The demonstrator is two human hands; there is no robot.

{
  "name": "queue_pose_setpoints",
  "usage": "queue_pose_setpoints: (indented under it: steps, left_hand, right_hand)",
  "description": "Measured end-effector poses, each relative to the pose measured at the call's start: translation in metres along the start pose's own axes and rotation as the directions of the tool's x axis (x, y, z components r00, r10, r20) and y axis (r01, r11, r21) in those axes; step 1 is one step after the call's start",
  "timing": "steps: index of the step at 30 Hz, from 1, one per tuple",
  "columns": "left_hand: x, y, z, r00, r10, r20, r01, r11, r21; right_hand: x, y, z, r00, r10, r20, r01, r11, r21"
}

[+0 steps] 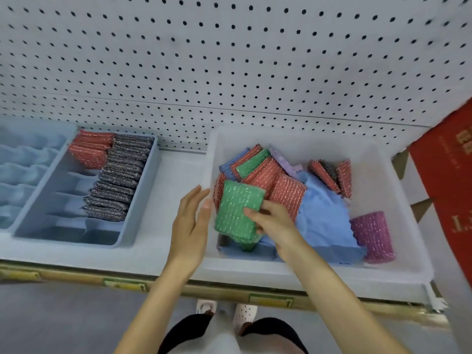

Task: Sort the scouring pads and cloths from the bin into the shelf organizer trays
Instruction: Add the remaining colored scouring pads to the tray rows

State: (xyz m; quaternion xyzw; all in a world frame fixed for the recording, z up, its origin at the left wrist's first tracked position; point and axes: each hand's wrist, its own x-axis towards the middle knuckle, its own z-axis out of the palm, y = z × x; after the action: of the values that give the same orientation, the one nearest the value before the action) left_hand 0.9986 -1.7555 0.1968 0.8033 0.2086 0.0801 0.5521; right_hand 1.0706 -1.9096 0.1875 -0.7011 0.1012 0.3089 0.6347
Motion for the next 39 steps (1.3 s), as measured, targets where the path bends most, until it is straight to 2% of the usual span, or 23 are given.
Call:
queue_pose_setpoints:
  steps: [2, 5, 7, 9, 10, 11, 12, 13, 14, 15, 16, 17, 18, 20, 23, 24, 26, 28, 30, 32, 36, 39]
  left_hand:
    - [0.000, 0.009, -0.004, 1.000, -0.005, 0.031, 0.007, 0.998, -0.067]
    - [0.003, 0.021, -0.007, 0.990, -0.040, 0.136, 0.074, 0.964, -0.255]
    - [0.005, 0.026, -0.011, 0.993, -0.049, 0.111, 0.079, 0.955, -0.285]
    - [0.008, 0.025, -0.019, 0.997, -0.074, 0.026, 0.079, 0.944, -0.320]
    - [0.008, 0.022, -0.025, 0.996, -0.092, -0.012, 0.083, 0.939, -0.335]
    - [0.009, 0.019, -0.031, 0.993, -0.111, -0.034, 0.093, 0.935, -0.343]
    - [0.009, 0.014, -0.037, 0.991, -0.130, -0.035, 0.110, 0.931, -0.347]
    - [0.008, 0.007, -0.041, 0.989, -0.146, -0.027, 0.127, 0.928, -0.350]
    - [0.007, 0.002, -0.044, 0.987, -0.157, -0.020, 0.140, 0.924, -0.356]
    - [0.005, -0.001, -0.046, 0.986, -0.165, -0.018, 0.147, 0.920, -0.362]
    - [0.003, -0.004, -0.048, 0.985, -0.173, -0.019, 0.154, 0.917, -0.367]
    - [0.000, -0.005, -0.049, 0.984, -0.179, -0.024, 0.158, 0.915, -0.372]
    - [-0.002, -0.006, -0.050, 0.983, -0.184, -0.026, 0.161, 0.912, -0.376]
    - [-0.005, -0.009, -0.051, 0.982, -0.187, -0.029, 0.162, 0.910, -0.380]
    - [-0.005, -0.011, -0.054, 0.985, -0.166, -0.037, 0.139, 0.913, -0.383]
    - [-0.005, -0.010, -0.054, 0.986, -0.161, -0.044, 0.132, 0.915, -0.382]
    - [-0.005, -0.007, -0.051, 0.986, -0.160, -0.041, 0.133, 0.917, -0.377]
    - [-0.006, -0.001, -0.043, 0.989, -0.148, -0.012, 0.132, 0.916, -0.379]
    - [-0.007, 0.006, -0.031, 0.992, -0.124, 0.028, 0.126, 0.925, -0.358]
    - [-0.009, 0.014, -0.016, 0.990, -0.106, 0.088, 0.131, 0.923, -0.362]
    - [-0.020, 0.031, 0.011, 0.972, -0.069, 0.224, 0.156, 0.905, -0.397]
    - [-0.024, 0.033, 0.021, 0.957, -0.069, 0.282, 0.187, 0.889, -0.419]
  right_hand:
    - [-0.008, -0.011, -0.007, 0.994, -0.103, 0.036, 0.102, 0.994, 0.037]
    - [-0.020, -0.026, -0.005, 0.967, -0.179, 0.181, 0.187, 0.982, -0.027]
    - [-0.021, -0.030, -0.001, 0.961, -0.199, 0.193, 0.202, 0.979, 0.002]
    - [-0.016, -0.026, -0.004, 0.971, -0.197, 0.133, 0.194, 0.980, 0.038]
    - [-0.011, -0.022, -0.007, 0.976, -0.204, 0.082, 0.208, 0.977, -0.050]
    - [-0.004, -0.014, -0.011, 0.976, -0.218, 0.030, 0.218, 0.941, -0.259]
    - [0.003, -0.005, -0.013, 0.974, -0.226, 0.013, 0.201, 0.838, -0.507]
    - [0.008, 0.005, -0.013, 0.975, -0.219, 0.021, 0.170, 0.686, -0.708]
    - [0.013, 0.014, -0.009, 0.980, -0.196, 0.036, 0.138, 0.540, -0.830]
    - [0.016, 0.021, -0.004, 0.983, -0.175, 0.051, 0.124, 0.438, -0.890]
    - [0.020, 0.025, 0.002, 0.985, -0.164, 0.060, 0.120, 0.386, -0.915]
    - [0.023, 0.026, 0.007, 0.985, -0.164, 0.059, 0.118, 0.376, -0.919]
    - [0.027, 0.024, 0.011, 0.986, -0.161, 0.046, 0.112, 0.425, -0.898]
    - [0.028, 0.017, 0.015, 0.991, -0.123, 0.043, 0.108, 0.594, -0.797]
    - [0.013, 0.008, 0.007, 0.991, -0.116, 0.073, 0.136, 0.759, -0.637]
    - [0.006, 0.007, 0.001, 0.991, -0.122, 0.060, 0.135, 0.842, -0.522]
    - [-0.012, 0.004, -0.009, 0.997, -0.065, 0.046, 0.072, 0.984, -0.161]
    - [-0.025, 0.000, -0.017, 0.998, -0.026, 0.060, 0.017, 0.988, 0.156]
    - [-0.034, -0.001, -0.020, 0.997, -0.059, 0.058, 0.037, 0.944, 0.327]
    - [-0.040, -0.002, -0.018, 0.995, -0.085, 0.046, 0.059, 0.912, 0.406]
    - [-0.048, 0.001, -0.012, 0.995, -0.086, 0.052, 0.051, 0.876, 0.479]
    - [-0.051, 0.005, -0.011, 0.997, -0.077, 0.005, 0.064, 0.861, 0.505]
